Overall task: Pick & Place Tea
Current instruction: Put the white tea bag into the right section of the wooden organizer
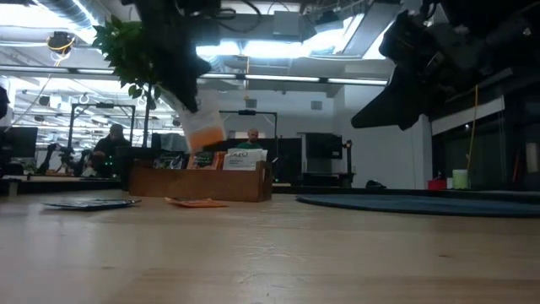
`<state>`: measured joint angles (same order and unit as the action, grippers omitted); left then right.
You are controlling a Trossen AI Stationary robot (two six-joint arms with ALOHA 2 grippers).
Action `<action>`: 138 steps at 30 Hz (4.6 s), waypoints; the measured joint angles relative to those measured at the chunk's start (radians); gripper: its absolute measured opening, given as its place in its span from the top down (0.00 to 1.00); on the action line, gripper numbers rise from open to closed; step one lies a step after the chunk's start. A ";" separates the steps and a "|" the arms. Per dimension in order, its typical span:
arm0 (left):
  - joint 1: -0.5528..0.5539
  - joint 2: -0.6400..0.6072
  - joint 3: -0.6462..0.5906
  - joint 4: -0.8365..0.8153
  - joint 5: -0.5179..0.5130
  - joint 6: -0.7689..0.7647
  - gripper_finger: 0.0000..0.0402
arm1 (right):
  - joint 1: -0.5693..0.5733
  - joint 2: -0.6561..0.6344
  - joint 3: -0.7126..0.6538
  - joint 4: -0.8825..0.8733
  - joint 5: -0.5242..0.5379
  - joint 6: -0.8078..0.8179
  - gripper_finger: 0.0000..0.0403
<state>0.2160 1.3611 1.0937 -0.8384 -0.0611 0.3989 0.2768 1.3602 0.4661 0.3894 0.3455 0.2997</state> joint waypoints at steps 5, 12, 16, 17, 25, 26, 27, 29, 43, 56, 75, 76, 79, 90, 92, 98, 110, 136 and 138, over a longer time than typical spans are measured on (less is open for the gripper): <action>0.000 0.086 0.070 0.001 -0.001 0.052 0.99 | 0.000 0.000 0.000 -0.001 0.001 0.005 0.95; 0.000 0.216 0.200 -0.032 -0.001 0.122 0.99 | 0.000 0.000 0.000 -0.001 0.002 0.008 0.95; -0.006 0.285 0.256 -0.044 -0.009 0.165 0.99 | 0.000 0.000 0.000 -0.010 0.002 0.008 0.95; -0.007 0.302 0.271 -0.051 -0.019 0.175 0.99 | 0.000 0.000 0.000 -0.012 0.002 0.008 0.95; -0.007 0.371 0.301 -0.079 -0.047 0.251 0.99 | 0.000 0.000 0.000 -0.017 0.002 0.008 0.95; -0.007 0.374 0.301 -0.079 -0.050 0.253 0.99 | 0.000 0.000 0.000 -0.017 0.002 0.008 0.95; -0.007 0.375 0.301 -0.079 -0.050 0.253 0.99 | 0.000 0.000 0.000 -0.018 0.002 0.008 0.95; -0.004 0.374 0.301 -0.076 -0.050 0.253 0.99 | 0.000 0.000 0.000 -0.018 0.002 0.008 0.95; -0.004 0.374 0.301 -0.055 -0.045 0.236 0.99 | 0.000 0.000 0.000 -0.018 0.002 0.008 0.95; -0.006 0.423 0.301 -0.052 -0.073 0.209 0.99 | 0.000 0.000 0.000 -0.018 0.002 0.009 0.95; -0.011 0.422 0.301 -0.048 -0.077 0.187 0.88 | 0.000 0.001 0.000 -0.020 0.002 0.010 0.95; -0.011 0.422 0.301 -0.046 -0.079 0.187 0.87 | 0.000 0.001 0.000 -0.020 0.002 0.010 0.95; -0.011 0.422 0.301 -0.043 -0.122 0.193 0.85 | 0.000 0.001 0.000 -0.020 0.002 0.010 0.95; -0.020 0.417 0.301 -0.027 -0.235 0.244 0.85 | 0.000 0.001 0.000 -0.021 0.002 0.010 0.95; -0.027 0.416 0.301 -0.024 -0.258 0.258 0.86 | 0.000 0.001 0.000 -0.021 0.002 0.009 0.95; -0.066 0.392 0.301 -0.010 -0.264 0.265 0.98 | 0.000 0.001 0.000 -0.025 0.002 0.009 0.95; -0.117 0.384 0.301 -0.049 -0.064 0.180 1.00 | 0.000 0.036 0.000 -0.023 0.002 0.010 0.95; -0.069 0.422 0.240 0.023 -0.118 0.136 0.99 | 0.000 0.055 0.000 0.011 0.002 0.008 0.95; -0.058 0.422 0.240 0.044 -0.113 0.136 0.99 | 0.000 0.055 0.000 0.013 0.002 0.008 0.95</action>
<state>0.1580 1.7832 1.3338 -0.7948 -0.1736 0.5350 0.2771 1.4151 0.4664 0.4024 0.3476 0.3073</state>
